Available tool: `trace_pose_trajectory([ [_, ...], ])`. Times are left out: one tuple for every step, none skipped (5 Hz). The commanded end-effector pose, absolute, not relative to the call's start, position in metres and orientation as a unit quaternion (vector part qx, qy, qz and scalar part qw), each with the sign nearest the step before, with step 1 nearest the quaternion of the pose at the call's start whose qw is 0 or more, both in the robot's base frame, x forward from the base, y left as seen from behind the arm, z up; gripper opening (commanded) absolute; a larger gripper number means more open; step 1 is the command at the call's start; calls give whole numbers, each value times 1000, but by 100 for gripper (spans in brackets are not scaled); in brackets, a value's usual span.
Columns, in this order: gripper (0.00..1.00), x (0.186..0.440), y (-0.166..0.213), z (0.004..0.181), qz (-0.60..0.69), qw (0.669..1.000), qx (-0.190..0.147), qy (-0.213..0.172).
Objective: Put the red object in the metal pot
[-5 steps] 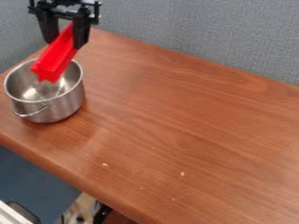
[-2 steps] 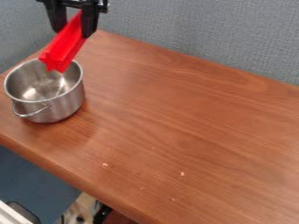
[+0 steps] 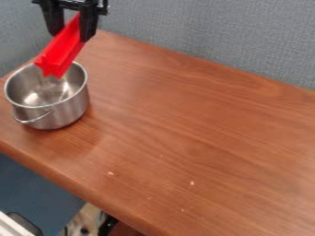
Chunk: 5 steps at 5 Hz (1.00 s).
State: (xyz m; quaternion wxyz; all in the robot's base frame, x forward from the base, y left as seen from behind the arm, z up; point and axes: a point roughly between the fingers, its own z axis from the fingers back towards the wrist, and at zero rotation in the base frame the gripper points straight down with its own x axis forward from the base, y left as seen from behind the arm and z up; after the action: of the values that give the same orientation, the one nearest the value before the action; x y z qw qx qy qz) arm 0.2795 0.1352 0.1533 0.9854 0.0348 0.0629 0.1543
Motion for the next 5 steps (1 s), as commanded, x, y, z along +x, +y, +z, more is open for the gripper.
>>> trace_pose_trajectory([
  [0,266,144,170,169,983,51,40],
  [0,256,154,166,184,980,59,47],
  [0,250,163,158,197,976,71,56],
  [0,248,169,148,202,974,78,70],
  [0,249,172,137,205,971,83,85],
])
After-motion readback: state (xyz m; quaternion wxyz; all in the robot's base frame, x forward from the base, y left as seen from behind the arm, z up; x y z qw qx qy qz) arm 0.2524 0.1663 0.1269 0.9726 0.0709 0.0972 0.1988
